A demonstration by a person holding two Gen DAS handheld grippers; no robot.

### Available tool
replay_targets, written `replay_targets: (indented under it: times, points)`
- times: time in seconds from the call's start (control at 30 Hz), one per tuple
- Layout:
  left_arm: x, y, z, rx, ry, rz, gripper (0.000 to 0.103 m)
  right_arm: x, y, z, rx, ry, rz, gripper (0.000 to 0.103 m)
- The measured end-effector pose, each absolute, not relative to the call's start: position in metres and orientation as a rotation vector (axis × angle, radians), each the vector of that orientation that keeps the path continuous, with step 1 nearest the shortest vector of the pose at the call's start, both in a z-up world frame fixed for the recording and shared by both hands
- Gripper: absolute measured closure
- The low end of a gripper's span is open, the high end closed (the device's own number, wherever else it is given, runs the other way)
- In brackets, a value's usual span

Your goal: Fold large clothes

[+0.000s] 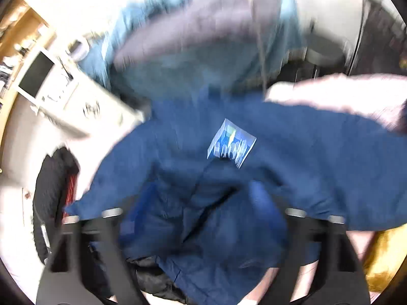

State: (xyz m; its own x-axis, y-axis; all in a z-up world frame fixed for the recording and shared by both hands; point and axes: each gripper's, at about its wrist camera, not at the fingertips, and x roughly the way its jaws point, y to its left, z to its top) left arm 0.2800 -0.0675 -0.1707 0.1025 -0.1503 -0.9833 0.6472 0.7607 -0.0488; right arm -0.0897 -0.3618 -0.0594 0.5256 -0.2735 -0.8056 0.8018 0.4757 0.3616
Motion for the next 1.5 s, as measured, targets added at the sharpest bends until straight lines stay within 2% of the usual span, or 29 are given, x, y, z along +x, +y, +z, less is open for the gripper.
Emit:
replay_targets:
  times: [0.1,0.23,0.33,0.53,0.6,0.63,0.67,0.7,0.73,0.77,0.8,0.97,1.1,1.23,1.37,1.5]
  points:
    - [0.283,-0.069,-0.173,0.449,1.354,-0.619,0.074,-0.096,-0.321,-0.036,0.58,0.767,-0.731,0.012]
    - [0.284,-0.069,-0.174,0.438,1.361,-0.618,0.073,-0.097,-0.264,-0.069,0.435,0.957,-0.592,0.012]
    - [0.283,-0.069,-0.174,0.441,1.356,-0.622,0.072,-0.078,-0.245,-0.109,0.54,1.048,-0.498,0.013]
    - [0.28,-0.06,-0.172,0.41,1.365,-0.62,0.071,-0.031,-0.261,-0.127,0.861,0.9,-0.622,0.013]
    - [0.278,-0.055,-0.172,0.385,1.372,-0.616,0.071,-0.016,-0.271,-0.146,0.991,0.905,-0.646,0.014]
    - [0.279,-0.052,-0.172,0.379,1.374,-0.616,0.071,-0.008,-0.273,-0.162,1.014,0.97,-0.677,0.02]
    - [0.279,-0.051,-0.173,0.376,1.377,-0.617,0.071,-0.005,-0.274,-0.172,0.999,1.03,-0.714,0.044]
    - [0.277,-0.049,-0.173,0.374,1.379,-0.619,0.071,-0.006,-0.277,-0.186,0.999,1.083,-0.734,0.056]
    - [0.275,-0.048,-0.173,0.373,1.379,-0.622,0.071,-0.01,-0.28,-0.191,1.02,1.08,-0.737,0.062]
    - [0.273,-0.047,-0.172,0.373,1.379,-0.623,0.071,-0.025,-0.285,-0.192,1.071,1.044,-0.74,0.075]
    - [0.271,-0.045,-0.172,0.376,1.377,-0.628,0.071,-0.033,-0.288,-0.189,1.082,1.027,-0.739,0.08]
    - [0.259,-0.033,-0.164,0.385,1.366,-0.665,0.071,-0.094,-0.303,-0.128,0.91,0.949,-0.704,0.085]
    - [0.24,-0.019,-0.143,0.385,1.344,-0.72,0.076,-0.183,-0.318,-0.068,0.873,0.858,-0.774,0.086]
    - [0.218,0.0,-0.113,0.402,1.327,-0.824,0.076,-0.272,-0.315,-0.027,0.861,0.807,-0.86,0.087]
    - [0.179,0.022,-0.098,0.545,1.312,-0.88,0.076,-0.317,-0.279,-0.033,0.82,0.879,-0.837,0.087]
    - [0.14,0.06,-0.123,0.637,1.398,-0.885,0.079,-0.334,-0.238,-0.066,0.859,1.019,-0.796,0.087]
